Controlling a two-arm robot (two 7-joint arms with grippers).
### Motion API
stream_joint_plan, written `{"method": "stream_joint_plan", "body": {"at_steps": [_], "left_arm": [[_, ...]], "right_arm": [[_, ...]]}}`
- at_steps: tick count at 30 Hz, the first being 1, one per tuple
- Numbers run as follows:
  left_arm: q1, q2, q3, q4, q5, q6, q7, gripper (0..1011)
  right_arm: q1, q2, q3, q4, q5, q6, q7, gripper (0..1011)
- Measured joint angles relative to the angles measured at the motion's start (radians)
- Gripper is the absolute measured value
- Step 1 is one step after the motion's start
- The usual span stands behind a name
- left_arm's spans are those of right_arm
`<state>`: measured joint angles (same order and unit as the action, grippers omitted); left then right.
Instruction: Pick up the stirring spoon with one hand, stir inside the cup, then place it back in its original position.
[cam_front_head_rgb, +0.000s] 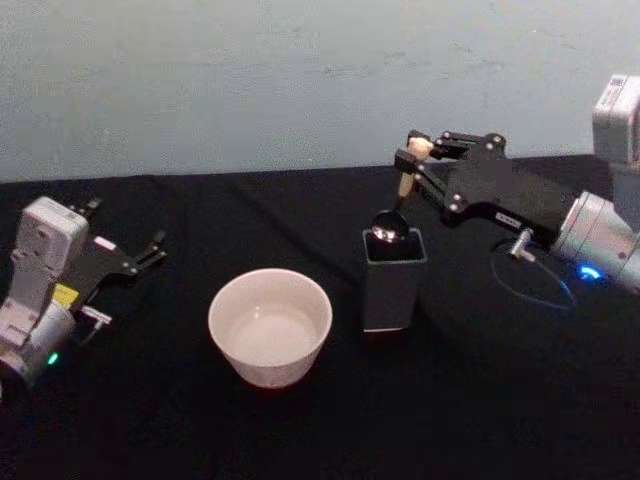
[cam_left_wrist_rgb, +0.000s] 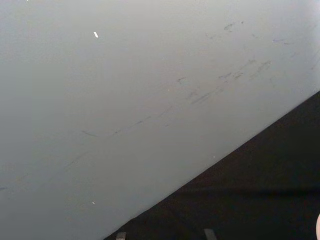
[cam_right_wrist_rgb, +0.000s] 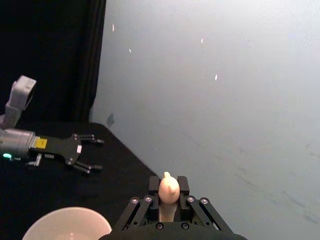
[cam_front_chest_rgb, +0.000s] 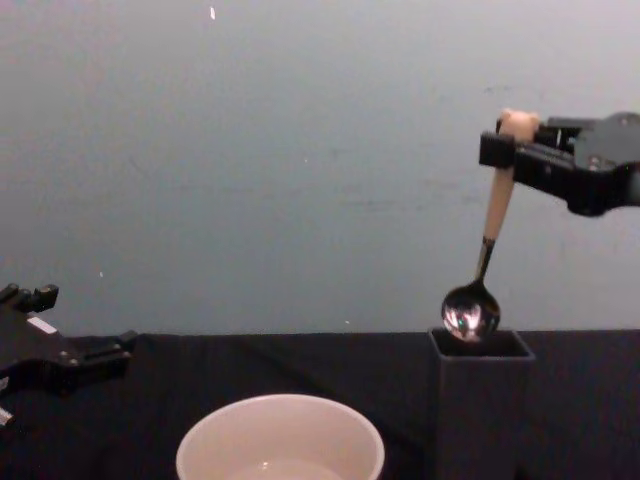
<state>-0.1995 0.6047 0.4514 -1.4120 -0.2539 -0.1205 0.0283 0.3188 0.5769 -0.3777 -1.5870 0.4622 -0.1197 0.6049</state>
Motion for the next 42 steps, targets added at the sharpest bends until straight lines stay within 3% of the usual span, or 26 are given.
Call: {"method": "stream_joint_plan", "body": {"at_steps": [13, 30, 42], "left_arm": [[0.0, 0.0, 0.0, 0.0, 0.0, 0.0, 0.0, 1001], [0.0, 0.0, 0.0, 0.0, 0.0, 0.0, 0.0, 1001], [0.0, 0.0, 0.0, 0.0, 0.0, 0.0, 0.0, 1001]], "right_arm": [[0.013, -0.023, -0.027, 0.088, 0.017, 0.02, 0.028, 214], [0.037, -0.066, -0.075, 0.222, 0.046, 0.092, 0.037, 214], [0.041, -0.078, -0.09, 0.249, 0.041, 0.102, 0.024, 214]]}}
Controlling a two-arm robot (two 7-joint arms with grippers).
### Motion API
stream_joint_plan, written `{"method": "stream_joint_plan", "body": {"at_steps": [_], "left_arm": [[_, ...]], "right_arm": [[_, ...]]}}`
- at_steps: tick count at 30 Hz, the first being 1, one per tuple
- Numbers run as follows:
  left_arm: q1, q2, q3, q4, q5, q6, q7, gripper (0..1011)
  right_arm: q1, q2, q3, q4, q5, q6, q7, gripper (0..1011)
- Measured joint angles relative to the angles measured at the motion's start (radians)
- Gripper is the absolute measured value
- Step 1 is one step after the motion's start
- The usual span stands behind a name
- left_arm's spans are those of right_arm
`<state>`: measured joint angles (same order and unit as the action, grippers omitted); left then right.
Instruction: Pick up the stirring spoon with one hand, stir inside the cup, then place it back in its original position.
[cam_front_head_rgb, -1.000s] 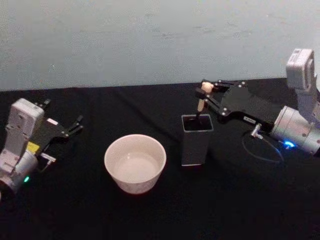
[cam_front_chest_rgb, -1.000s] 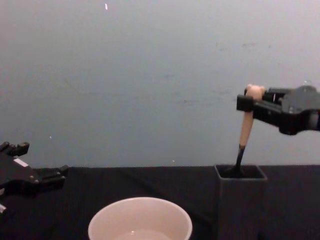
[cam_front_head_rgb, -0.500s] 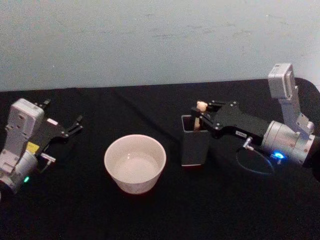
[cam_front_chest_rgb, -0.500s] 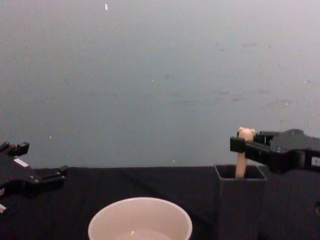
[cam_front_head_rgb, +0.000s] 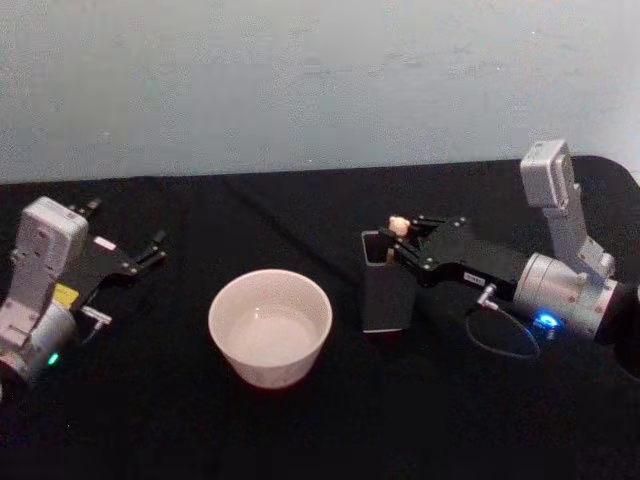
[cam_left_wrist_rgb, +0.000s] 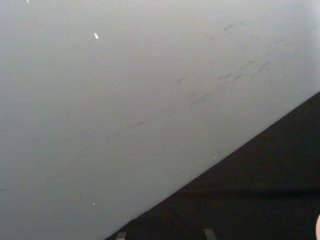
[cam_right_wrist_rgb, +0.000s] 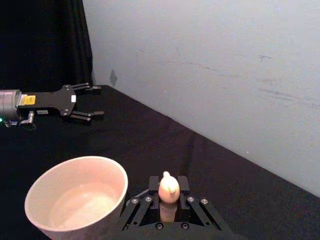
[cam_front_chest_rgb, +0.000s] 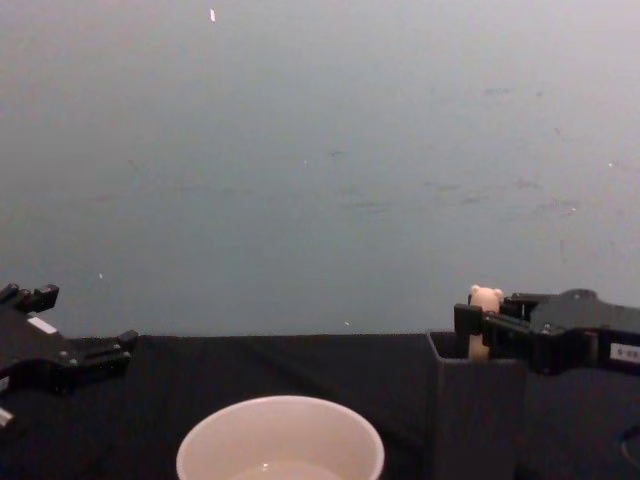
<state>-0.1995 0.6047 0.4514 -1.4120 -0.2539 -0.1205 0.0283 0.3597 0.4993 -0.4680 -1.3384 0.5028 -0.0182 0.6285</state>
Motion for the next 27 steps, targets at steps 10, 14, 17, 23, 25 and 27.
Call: {"method": "stream_joint_plan", "body": {"at_steps": [10, 14, 17, 23, 25, 27], "left_arm": [[0.0, 0.0, 0.0, 0.0, 0.0, 0.0, 0.0, 1001], [0.0, 0.0, 0.0, 0.0, 0.0, 0.0, 0.0, 1001], [0.0, 0.0, 0.0, 0.0, 0.0, 0.0, 0.0, 1001], [0.0, 0.0, 0.0, 0.0, 0.0, 0.0, 0.0, 1001], [0.0, 0.0, 0.0, 0.0, 0.0, 0.0, 0.0, 1001], [0.0, 0.0, 0.0, 0.0, 0.0, 0.0, 0.0, 1001]], "right_arm": [[-0.001, 0.001, -0.002, -0.001, -0.006, 0.002, -0.005, 214], [-0.001, 0.001, -0.001, -0.001, -0.007, 0.002, -0.004, 214], [-0.002, 0.001, -0.002, 0.0, -0.011, 0.007, -0.003, 279], [-0.002, 0.001, -0.002, 0.0, -0.01, 0.007, -0.002, 442], [-0.002, 0.001, -0.002, 0.0, -0.01, 0.006, -0.002, 502], [-0.002, 0.001, -0.002, 0.0, -0.009, 0.006, -0.002, 582]]}}
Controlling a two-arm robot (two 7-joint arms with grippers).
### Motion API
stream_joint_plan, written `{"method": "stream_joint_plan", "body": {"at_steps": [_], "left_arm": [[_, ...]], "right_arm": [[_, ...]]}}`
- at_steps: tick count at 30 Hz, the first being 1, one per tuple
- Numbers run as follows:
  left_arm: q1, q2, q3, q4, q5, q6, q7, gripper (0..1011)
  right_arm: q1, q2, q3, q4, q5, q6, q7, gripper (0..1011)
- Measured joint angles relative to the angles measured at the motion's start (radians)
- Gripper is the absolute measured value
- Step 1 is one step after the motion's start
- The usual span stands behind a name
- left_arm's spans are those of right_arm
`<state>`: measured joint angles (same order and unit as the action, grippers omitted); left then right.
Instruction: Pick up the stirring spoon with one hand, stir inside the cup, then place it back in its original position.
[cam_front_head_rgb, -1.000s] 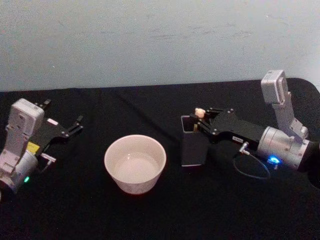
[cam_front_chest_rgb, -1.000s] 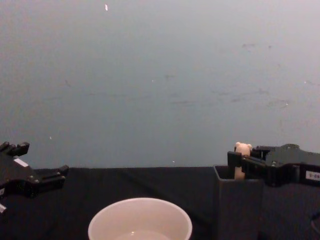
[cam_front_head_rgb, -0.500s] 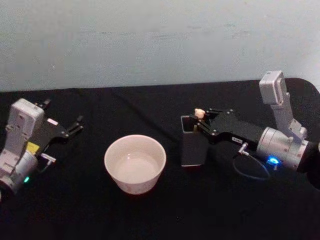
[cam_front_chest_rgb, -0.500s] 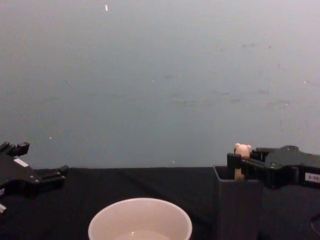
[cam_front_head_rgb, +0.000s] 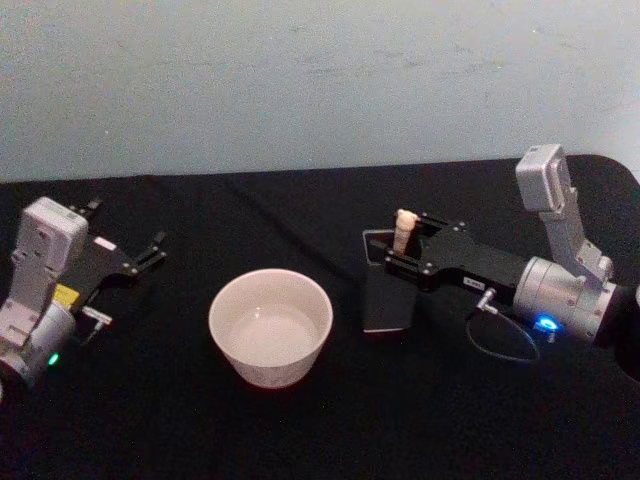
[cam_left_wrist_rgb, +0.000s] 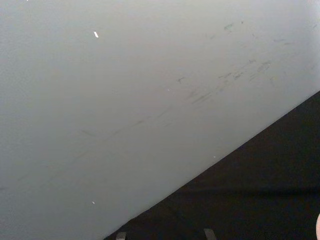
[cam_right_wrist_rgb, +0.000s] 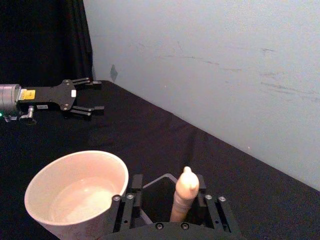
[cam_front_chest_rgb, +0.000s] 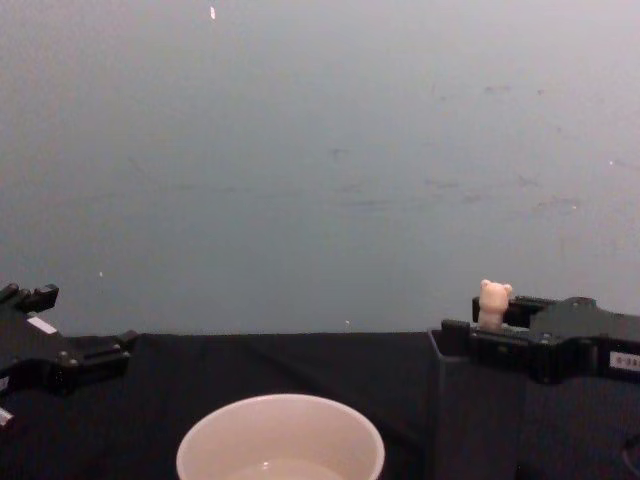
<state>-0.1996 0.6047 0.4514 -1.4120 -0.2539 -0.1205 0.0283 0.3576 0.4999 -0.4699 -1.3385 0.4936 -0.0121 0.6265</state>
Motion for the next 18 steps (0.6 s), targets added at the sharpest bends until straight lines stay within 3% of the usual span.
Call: {"method": "stream_joint_plan", "body": {"at_steps": [11, 15, 18], "left_arm": [[0.0, 0.0, 0.0, 0.0, 0.0, 0.0, 0.0, 1001], [0.0, 0.0, 0.0, 0.0, 0.0, 0.0, 0.0, 1001], [0.0, 0.0, 0.0, 0.0, 0.0, 0.0, 0.0, 1001]], "right_arm": [[0.0, 0.0, 0.001, 0.0, 0.001, -0.001, 0.0, 916], [0.0, 0.0, 0.001, 0.0, 0.002, -0.002, 0.0, 1002], [0.0, 0.0, 0.005, -0.005, 0.008, -0.005, 0.001, 1000]]}}
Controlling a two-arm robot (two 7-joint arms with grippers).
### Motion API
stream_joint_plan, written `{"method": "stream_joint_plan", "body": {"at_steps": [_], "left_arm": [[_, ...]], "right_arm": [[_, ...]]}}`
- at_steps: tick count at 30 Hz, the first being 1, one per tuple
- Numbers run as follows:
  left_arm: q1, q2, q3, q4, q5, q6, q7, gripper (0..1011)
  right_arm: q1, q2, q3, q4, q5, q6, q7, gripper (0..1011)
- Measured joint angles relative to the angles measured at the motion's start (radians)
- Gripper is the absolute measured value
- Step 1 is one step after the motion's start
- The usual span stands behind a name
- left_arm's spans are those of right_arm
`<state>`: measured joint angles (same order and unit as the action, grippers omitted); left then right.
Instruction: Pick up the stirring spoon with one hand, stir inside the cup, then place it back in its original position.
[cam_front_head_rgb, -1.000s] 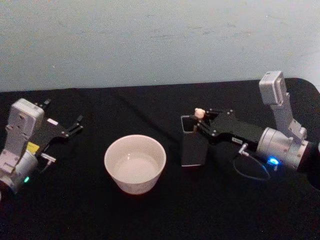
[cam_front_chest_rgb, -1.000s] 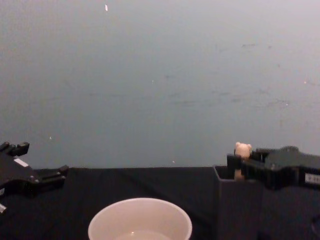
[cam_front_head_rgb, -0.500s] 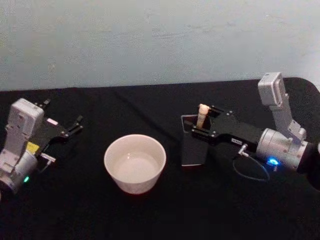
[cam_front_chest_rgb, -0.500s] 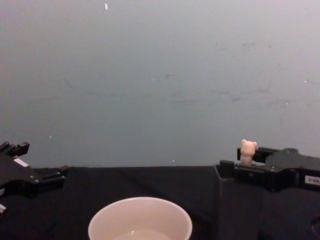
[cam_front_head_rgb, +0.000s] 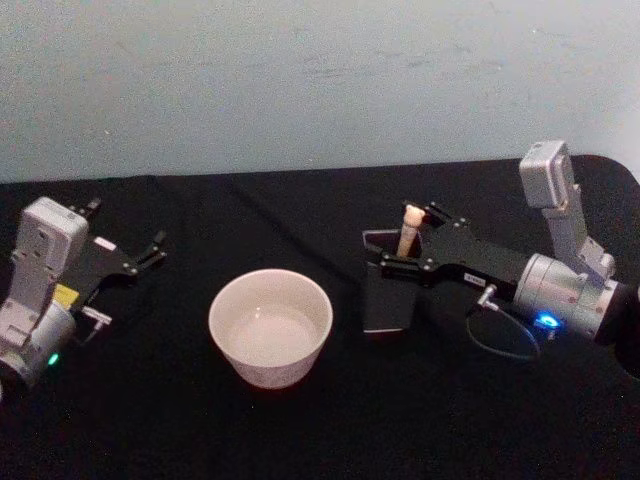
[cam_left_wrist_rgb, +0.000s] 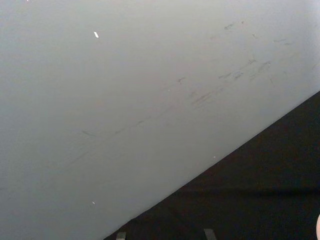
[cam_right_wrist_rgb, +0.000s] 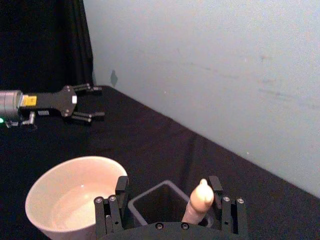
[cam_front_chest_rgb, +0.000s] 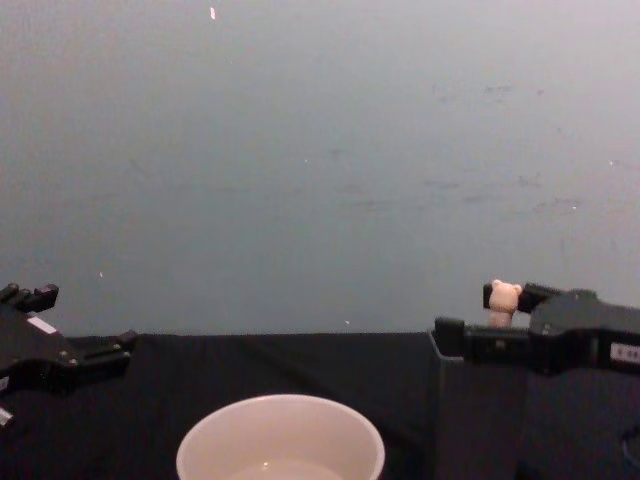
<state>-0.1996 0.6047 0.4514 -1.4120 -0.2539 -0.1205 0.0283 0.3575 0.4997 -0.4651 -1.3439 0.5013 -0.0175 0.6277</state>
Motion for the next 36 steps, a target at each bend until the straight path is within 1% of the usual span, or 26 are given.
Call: {"method": "stream_joint_plan", "body": {"at_steps": [6, 9, 10, 12, 13, 16, 17, 19, 20, 22, 23, 28, 36], "left_arm": [[0.0, 0.0, 0.0, 0.0, 0.0, 0.0, 0.0, 1001], [0.0, 0.0, 0.0, 0.0, 0.0, 0.0, 0.0, 1001], [0.0, 0.0, 0.0, 0.0, 0.0, 0.0, 0.0, 1001], [0.0, 0.0, 0.0, 0.0, 0.0, 0.0, 0.0, 1001], [0.0, 0.0, 0.0, 0.0, 0.0, 0.0, 0.0, 1001], [0.0, 0.0, 0.0, 0.0, 0.0, 0.0, 0.0, 1001], [0.0, 0.0, 0.0, 0.0, 0.0, 0.0, 0.0, 1001], [0.0, 0.0, 0.0, 0.0, 0.0, 0.0, 0.0, 1001], [0.0, 0.0, 0.0, 0.0, 0.0, 0.0, 0.0, 1001], [0.0, 0.0, 0.0, 0.0, 0.0, 0.0, 0.0, 1001], [0.0, 0.0, 0.0, 0.0, 0.0, 0.0, 0.0, 1001], [0.0, 0.0, 0.0, 0.0, 0.0, 0.0, 0.0, 1001], [0.0, 0.0, 0.0, 0.0, 0.0, 0.0, 0.0, 1001]], "right_arm": [[-0.01, 0.005, 0.024, -0.035, 0.01, -0.026, -0.01, 1000], [-0.02, 0.007, 0.048, -0.062, 0.013, -0.045, -0.038, 1000], [-0.03, 0.007, 0.064, -0.078, 0.012, -0.054, -0.065, 1002], [-0.041, 0.004, 0.083, -0.09, 0.004, -0.062, -0.102, 1000], [-0.052, -0.002, 0.102, -0.099, -0.009, -0.069, -0.142, 1000], [-0.066, -0.014, 0.128, -0.105, -0.033, -0.08, -0.208, 1000], [-0.076, -0.023, 0.141, -0.104, -0.053, -0.082, -0.252, 1000], [-0.082, -0.031, 0.15, -0.101, -0.066, -0.082, -0.284, 1000], [-0.09, -0.039, 0.157, -0.093, -0.082, -0.078, -0.314, 1002], [-0.095, -0.046, 0.159, -0.085, -0.096, -0.073, -0.333, 1000], [-0.102, -0.053, 0.159, -0.072, -0.112, -0.064, -0.354, 1002], [-0.117, -0.074, 0.152, -0.039, -0.144, -0.036, -0.387, 1002], [-0.129, -0.095, 0.148, -0.006, -0.174, -0.006, -0.397, 1000]]}}
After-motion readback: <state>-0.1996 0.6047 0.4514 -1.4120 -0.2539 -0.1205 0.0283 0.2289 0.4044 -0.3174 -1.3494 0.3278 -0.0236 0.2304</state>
